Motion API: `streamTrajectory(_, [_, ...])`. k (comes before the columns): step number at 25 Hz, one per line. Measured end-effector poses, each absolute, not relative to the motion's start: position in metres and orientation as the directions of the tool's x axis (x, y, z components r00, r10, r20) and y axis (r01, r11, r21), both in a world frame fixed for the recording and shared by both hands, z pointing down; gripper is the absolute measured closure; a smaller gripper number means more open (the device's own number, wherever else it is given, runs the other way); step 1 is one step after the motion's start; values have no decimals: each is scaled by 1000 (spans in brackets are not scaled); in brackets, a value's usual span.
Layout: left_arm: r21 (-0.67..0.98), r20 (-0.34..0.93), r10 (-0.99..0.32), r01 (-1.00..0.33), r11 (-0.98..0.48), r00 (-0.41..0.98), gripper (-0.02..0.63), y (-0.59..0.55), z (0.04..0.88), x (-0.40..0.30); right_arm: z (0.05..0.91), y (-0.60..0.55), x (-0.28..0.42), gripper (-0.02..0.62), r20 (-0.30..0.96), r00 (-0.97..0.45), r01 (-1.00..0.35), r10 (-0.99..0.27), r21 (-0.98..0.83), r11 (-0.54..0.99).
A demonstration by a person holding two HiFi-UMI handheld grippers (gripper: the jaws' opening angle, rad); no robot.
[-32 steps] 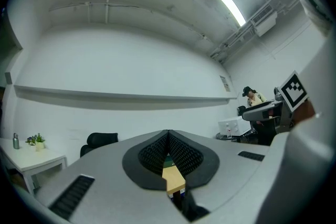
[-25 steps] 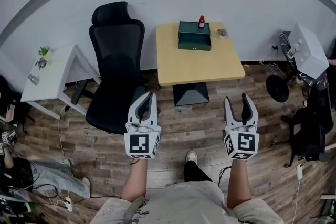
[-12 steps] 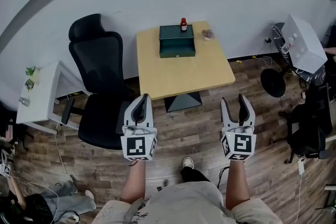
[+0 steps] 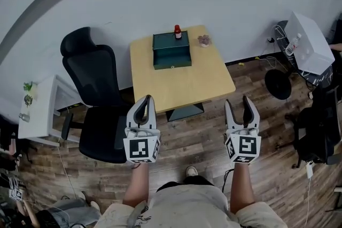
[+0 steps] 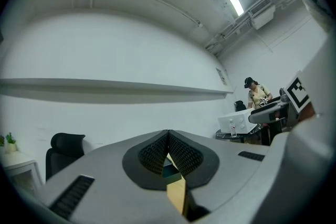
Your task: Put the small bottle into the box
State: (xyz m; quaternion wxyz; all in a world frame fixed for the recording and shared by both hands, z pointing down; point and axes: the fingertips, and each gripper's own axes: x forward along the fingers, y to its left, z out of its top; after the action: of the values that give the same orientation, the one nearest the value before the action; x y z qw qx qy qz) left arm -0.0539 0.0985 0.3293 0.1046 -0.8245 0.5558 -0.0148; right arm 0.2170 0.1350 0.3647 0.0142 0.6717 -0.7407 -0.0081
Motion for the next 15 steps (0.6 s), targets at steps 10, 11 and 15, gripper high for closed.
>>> streamTrajectory(10, [-192, -103, -930, -925, -329, 352, 598, 67, 326, -65, 362, 91, 202, 345, 2, -147, -988, -989, 39, 147])
streamTrajectory(11, [-190, -105, -931, -926, -327, 350, 598, 62, 326, -68, 361, 87, 199, 345, 1, -150, -988, -989, 42, 149])
streamTrajectory(15, [-180, -118, -928, -927, -330, 353, 598, 36, 328, -77, 360, 61, 187, 345, -6, -156, -986, -988, 57, 155])
